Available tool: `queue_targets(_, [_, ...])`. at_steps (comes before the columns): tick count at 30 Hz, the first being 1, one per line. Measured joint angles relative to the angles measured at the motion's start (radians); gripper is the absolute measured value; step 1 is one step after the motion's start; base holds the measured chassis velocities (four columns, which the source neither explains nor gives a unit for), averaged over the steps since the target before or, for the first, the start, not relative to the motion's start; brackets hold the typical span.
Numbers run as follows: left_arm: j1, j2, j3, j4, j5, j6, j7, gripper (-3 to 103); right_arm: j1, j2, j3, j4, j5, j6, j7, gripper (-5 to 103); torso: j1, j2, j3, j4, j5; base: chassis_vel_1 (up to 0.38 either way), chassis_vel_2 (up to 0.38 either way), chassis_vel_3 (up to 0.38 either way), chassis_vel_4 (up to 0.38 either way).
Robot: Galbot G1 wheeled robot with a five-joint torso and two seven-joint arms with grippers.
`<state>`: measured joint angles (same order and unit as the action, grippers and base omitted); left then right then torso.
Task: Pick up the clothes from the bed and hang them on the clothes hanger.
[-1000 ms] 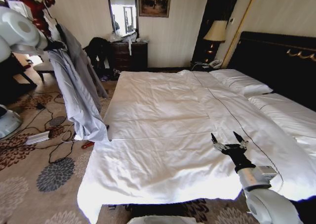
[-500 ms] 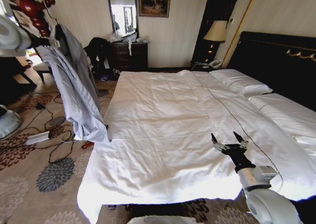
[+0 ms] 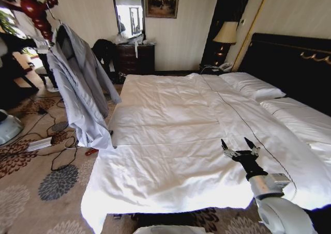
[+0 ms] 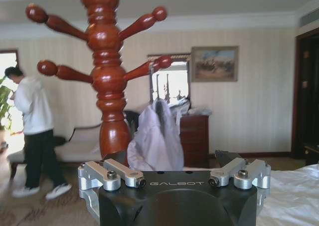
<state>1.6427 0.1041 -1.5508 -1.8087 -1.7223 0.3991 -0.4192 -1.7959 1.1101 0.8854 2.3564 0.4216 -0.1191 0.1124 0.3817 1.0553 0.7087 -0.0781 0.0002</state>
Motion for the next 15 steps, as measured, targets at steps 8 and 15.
queue_targets(8, [0.015,-0.272,0.022,-0.232,0.209,-0.068,0.049,100,0.000,0.000,0.000,0.000,0.000,0.000,0.000,100,0.000,0.000,0.000,0.0005,-0.0005,0.000,0.000,0.000,0.000])
queue_targets(15, [0.090,-0.492,0.026,-0.429,0.370,-0.135,0.096,100,0.000,0.000,0.000,0.000,0.000,0.000,0.000,100,0.000,0.000,0.000,-0.0001,-0.0001,0.000,0.000,0.000,0.000])
